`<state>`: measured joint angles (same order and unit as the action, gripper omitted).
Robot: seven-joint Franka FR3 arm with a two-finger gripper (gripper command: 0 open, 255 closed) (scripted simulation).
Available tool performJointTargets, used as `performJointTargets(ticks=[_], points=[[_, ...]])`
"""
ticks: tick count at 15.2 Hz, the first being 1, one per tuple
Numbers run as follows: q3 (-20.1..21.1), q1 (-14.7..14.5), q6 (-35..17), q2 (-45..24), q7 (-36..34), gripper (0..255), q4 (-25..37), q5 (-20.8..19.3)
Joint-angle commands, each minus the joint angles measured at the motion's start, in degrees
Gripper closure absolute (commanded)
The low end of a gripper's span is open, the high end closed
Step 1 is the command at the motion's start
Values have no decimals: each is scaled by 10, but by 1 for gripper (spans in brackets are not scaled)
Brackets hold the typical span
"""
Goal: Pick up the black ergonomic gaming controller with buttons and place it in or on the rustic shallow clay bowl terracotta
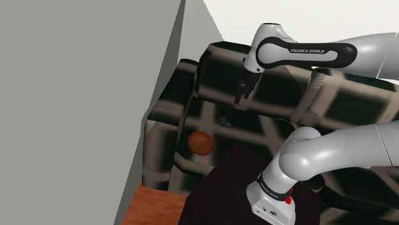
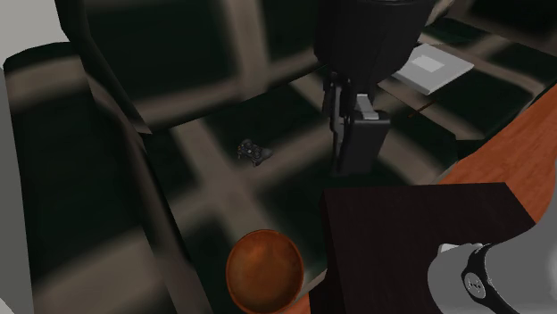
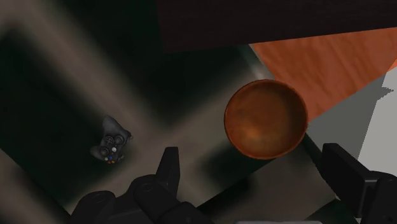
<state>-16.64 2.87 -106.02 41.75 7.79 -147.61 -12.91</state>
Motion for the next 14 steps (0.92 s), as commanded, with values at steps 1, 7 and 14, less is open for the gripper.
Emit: performJointTargets(ticks=[1,7,14], points=[[-26,5,-43,-28,18,0,-7,-10],[-103,9,-171,-124,74,0,-21,-21],[-204,-22,-318,-283,179,0,4,41]])
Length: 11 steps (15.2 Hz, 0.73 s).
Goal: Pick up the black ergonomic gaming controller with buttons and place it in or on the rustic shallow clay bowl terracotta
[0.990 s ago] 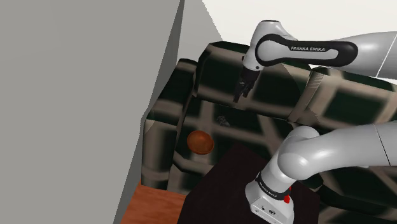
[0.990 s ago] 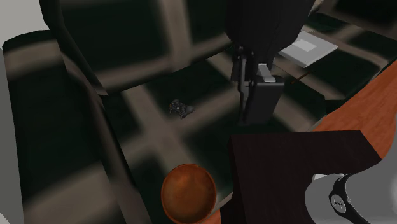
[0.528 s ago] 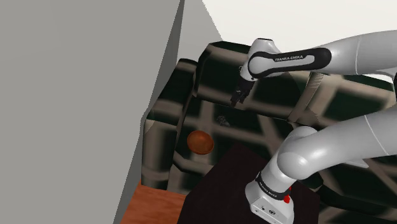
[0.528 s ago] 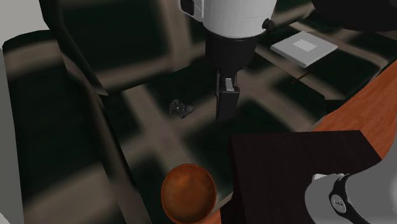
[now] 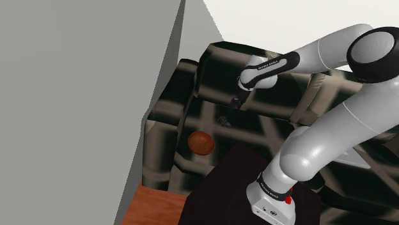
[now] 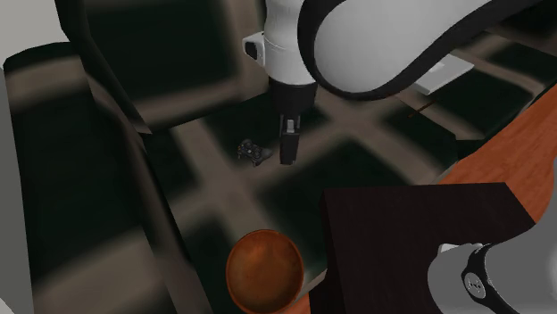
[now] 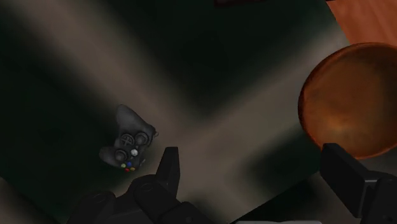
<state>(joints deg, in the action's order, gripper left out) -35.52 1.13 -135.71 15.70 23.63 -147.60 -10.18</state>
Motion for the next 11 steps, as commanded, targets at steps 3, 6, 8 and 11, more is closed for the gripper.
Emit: performJointTargets(ticks=[3,6,8,11], points=[[-55,-29,-73,-108,102,0,27,98],[-68,-34,-107,-205,213,0,62,228],[-48,-11,-116,-267,285,0,93,315],[1,47,-122,-349,367,0,144,412]])
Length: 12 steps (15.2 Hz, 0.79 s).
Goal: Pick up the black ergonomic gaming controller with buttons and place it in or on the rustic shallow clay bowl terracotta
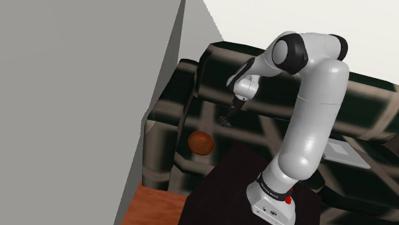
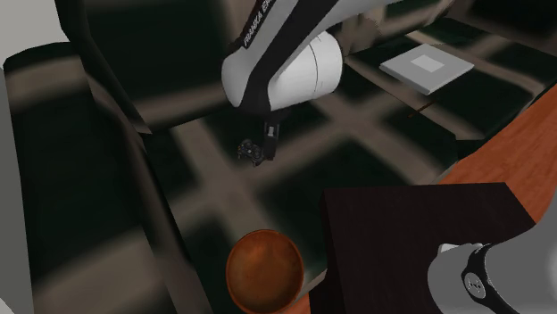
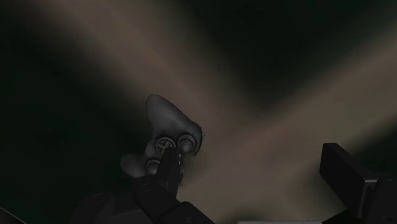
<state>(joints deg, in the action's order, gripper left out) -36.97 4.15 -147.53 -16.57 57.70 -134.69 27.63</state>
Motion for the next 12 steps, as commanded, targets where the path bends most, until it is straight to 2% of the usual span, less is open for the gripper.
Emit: performJointTargets(ticks=[1,4,7,12], points=[[32,36,-4,-51,48,0,34,59],[74,90,-4,-121,97,0,92,116],[108,137,-2,-187,131,0,155,155],[132,158,-16,-228,148,0,182,180]])
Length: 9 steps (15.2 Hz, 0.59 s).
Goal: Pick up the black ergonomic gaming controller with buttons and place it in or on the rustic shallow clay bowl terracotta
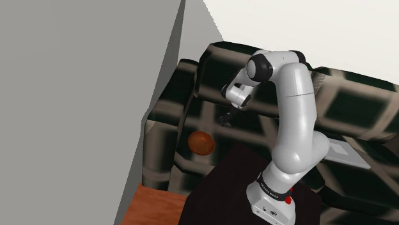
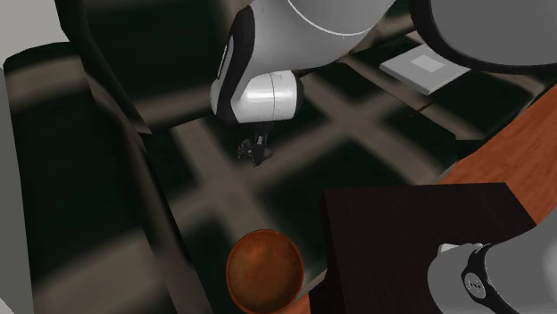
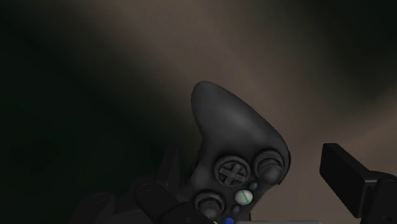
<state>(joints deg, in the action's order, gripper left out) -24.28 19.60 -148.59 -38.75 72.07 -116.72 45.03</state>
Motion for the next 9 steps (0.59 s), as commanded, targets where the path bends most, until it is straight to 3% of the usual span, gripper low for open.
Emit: performJointTargets(ticks=[1,9], points=[[10,6,-9,-14,8,0,5,11],[21,14,-18,-32,15,0,15,22]])
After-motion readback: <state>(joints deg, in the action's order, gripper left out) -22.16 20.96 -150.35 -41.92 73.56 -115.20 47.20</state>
